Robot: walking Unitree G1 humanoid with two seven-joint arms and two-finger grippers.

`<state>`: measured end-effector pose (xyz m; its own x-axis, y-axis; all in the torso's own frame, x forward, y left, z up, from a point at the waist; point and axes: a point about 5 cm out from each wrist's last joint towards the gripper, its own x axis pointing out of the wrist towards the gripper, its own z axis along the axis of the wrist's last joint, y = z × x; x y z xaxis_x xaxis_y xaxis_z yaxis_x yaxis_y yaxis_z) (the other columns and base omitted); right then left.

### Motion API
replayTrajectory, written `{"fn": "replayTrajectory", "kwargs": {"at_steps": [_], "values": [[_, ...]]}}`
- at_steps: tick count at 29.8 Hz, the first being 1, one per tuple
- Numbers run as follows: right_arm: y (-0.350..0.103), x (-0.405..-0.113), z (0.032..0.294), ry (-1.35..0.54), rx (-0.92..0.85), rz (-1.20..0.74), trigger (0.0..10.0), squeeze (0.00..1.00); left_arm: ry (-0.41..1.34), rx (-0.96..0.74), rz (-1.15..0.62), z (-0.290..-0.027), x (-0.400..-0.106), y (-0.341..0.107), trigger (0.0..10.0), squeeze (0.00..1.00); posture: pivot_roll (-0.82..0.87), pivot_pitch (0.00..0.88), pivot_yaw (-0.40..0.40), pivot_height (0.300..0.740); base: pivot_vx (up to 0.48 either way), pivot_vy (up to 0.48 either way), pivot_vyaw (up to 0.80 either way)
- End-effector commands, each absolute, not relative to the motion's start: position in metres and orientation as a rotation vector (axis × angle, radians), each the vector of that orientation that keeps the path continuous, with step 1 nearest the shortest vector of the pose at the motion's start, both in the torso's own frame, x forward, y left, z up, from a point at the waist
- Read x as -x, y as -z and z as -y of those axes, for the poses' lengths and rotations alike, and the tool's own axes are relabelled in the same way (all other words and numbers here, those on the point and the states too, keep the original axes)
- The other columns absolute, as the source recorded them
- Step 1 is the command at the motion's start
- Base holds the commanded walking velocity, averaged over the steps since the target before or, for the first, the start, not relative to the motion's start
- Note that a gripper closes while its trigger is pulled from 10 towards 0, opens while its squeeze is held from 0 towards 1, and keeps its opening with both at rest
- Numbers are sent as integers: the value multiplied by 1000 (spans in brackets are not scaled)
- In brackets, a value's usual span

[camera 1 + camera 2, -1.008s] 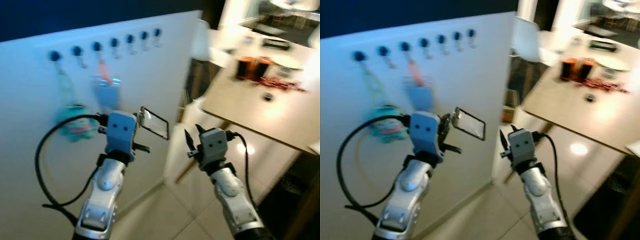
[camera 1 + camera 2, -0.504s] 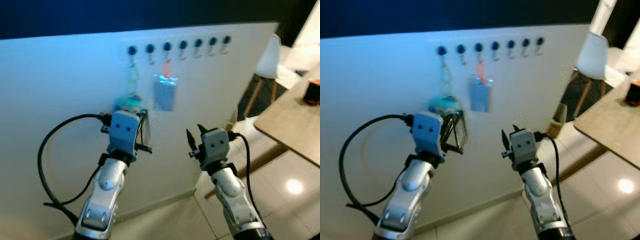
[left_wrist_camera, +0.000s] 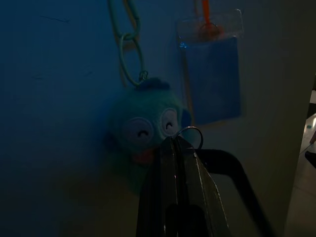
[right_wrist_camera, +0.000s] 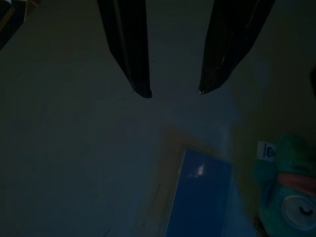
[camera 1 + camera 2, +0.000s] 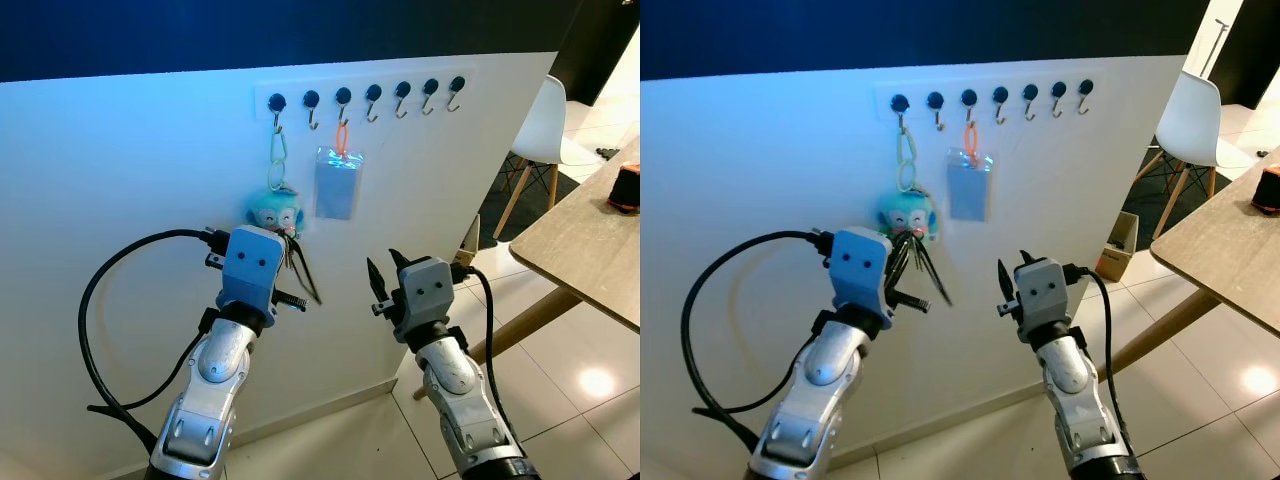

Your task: Hang keys on a hook

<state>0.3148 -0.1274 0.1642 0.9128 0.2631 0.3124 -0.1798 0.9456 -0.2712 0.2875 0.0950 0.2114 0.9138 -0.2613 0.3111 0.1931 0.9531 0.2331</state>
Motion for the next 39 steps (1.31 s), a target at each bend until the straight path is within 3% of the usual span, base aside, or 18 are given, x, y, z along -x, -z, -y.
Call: {"fn": "replayTrajectory", "kwargs": {"at_steps": [1,25,39], "values": [[-158,-314,129,-223,235,329,10000,0,244,-235,333,-96,-287,-206,10000,0,49,127,-33,740,0,-277,0],[-157,-313,130,-219,239,327,10000,0,242,-254,319,-97,-288,-203,10000,0,45,130,-31,740,0,-459,0],[-158,-313,131,-218,242,328,10000,0,234,-248,308,-97,-289,-202,10000,0,41,131,-31,740,0,-275,0]]}}
